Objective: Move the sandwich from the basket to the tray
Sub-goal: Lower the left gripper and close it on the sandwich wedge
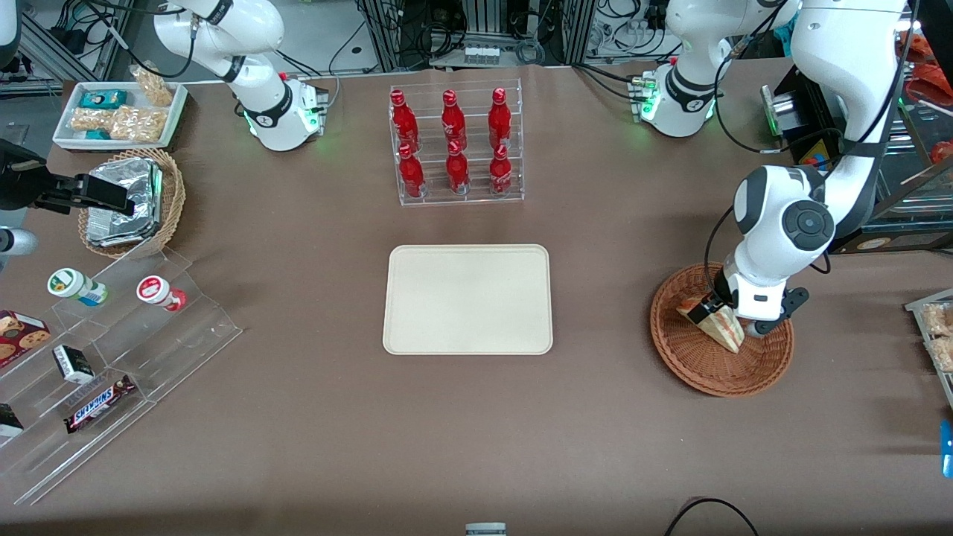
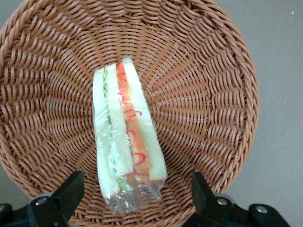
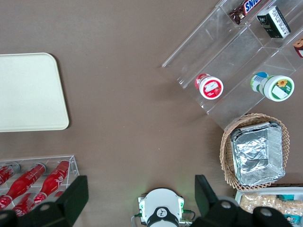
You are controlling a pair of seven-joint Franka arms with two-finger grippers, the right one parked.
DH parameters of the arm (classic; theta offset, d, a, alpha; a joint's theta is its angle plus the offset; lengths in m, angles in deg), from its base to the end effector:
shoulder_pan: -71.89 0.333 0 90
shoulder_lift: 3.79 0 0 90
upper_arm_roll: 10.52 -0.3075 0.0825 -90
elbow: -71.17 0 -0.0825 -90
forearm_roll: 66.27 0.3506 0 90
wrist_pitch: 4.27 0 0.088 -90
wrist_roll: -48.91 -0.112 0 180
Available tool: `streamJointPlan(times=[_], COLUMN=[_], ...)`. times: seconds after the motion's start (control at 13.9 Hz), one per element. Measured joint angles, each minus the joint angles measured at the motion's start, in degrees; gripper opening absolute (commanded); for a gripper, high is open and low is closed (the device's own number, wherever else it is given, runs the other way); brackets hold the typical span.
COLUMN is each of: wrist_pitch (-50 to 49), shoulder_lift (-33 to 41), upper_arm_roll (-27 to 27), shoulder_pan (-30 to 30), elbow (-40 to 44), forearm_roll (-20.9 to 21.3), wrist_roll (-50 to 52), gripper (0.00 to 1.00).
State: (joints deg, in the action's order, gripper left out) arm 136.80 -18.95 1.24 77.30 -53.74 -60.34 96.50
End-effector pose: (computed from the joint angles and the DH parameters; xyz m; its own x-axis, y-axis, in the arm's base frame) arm 0.5354 -0.0582 0.2848 0.7972 0.6032 0.0265 0.6032 -0.7976 0.0088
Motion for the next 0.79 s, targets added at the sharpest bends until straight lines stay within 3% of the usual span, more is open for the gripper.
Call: streamJointPlan(times=[0.58,0.72,0.79], wrist_pitch=[0.7,0.7,0.7], shoulder_lift=[-2.8,-2.8,-2.9], upper_arm_roll=[-0.2,-0.2,-0.2], shoulder_pan=[0.1,0.1,0.1], elbow=[1.7,1.9,2.1], forearm_roll=[0.0,0.0,0.0], wrist_roll=[2.6,2.6,2.7], gripper=[1.0,0.9,0.76])
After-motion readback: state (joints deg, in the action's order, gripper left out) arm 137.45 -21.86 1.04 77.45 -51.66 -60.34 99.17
